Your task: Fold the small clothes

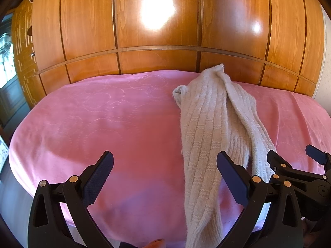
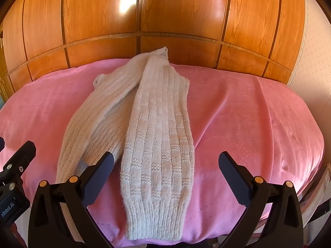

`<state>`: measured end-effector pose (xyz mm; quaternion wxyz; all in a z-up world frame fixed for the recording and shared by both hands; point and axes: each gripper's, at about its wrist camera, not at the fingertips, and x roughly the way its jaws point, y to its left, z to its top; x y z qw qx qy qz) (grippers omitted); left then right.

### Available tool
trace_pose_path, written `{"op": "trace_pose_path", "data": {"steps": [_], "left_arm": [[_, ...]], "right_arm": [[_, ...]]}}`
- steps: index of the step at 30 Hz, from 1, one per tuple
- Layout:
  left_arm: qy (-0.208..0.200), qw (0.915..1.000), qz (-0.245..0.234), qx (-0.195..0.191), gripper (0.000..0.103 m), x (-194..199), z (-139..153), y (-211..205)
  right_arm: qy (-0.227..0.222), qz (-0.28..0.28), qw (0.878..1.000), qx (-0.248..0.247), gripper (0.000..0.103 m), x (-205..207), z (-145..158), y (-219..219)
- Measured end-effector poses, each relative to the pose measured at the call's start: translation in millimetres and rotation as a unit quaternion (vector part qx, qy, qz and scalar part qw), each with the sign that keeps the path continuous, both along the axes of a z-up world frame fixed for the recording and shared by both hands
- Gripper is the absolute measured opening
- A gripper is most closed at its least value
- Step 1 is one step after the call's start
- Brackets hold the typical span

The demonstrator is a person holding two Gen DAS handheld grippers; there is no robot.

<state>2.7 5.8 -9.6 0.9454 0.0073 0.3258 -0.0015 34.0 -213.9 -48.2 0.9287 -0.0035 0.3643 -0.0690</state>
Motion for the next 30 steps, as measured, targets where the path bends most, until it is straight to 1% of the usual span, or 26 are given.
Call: {"op": "trace_pose_path", "data": {"steps": [10, 15, 18, 23, 30], "left_arm": [[0.000, 1.0000, -0.002, 0.005, 0.099, 0, 0, 1], [0.004, 0.9997, -0.003, 0.022, 0.099, 2, -2, -3], [0.005, 0.9995, -0.005, 0.031, 0.099, 3, -3, -5], [0.008, 0.9993, -0.007, 0.035, 0.099, 5, -6, -5], [0.016, 0.9991, -0.013, 0.036, 0.099, 7, -10, -5]], "right_arm": [[0.000, 0.000, 1.000, 0.003, 0.101, -1, -2, -2], [0.009, -0.007, 1.000, 0.011, 0.101, 0, -6, -11], [0.023, -0.011, 0.999, 0.019, 0.101, 0, -13, -22], [0.053, -0.021, 0.998, 0.040, 0.101, 2, -28, -42], [0.069, -0.004, 0.996, 0.049, 0.101, 0, -39, -44]]}}
